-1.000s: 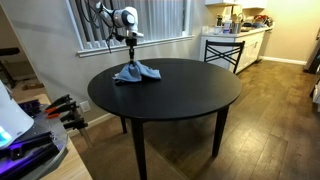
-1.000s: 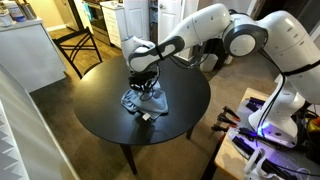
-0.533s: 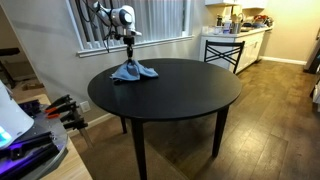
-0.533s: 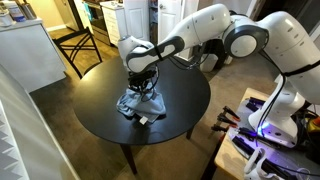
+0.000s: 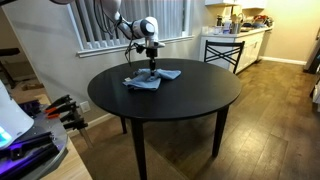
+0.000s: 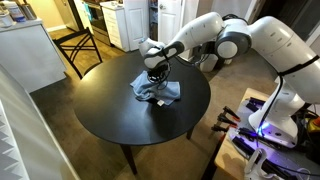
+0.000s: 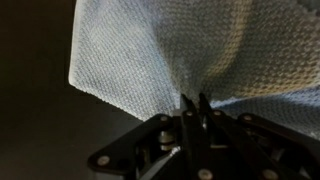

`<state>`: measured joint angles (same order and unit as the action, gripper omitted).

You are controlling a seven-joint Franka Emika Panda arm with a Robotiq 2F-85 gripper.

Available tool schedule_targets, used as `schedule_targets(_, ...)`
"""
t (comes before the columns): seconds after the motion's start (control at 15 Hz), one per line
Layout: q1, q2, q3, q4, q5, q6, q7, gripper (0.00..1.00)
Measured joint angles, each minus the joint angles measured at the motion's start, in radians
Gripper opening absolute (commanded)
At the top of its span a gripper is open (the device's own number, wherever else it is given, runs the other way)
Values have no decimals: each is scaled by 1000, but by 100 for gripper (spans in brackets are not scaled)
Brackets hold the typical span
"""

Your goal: Use the towel to wipe the table.

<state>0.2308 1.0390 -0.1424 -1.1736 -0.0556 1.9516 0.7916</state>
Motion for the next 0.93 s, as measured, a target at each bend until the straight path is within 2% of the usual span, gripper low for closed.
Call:
schedule_targets(0.2, -79, 26, -51, 0, 0, -2, 5, 2)
schedule_targets(0.47, -167, 31, -85, 2, 0, -11, 39, 2)
schedule_targets(0.73, -195, 28, -122, 4, 0, -17, 83, 2)
schedule_targets(0.93, -186, 27, -115, 4, 0, -17, 88, 2)
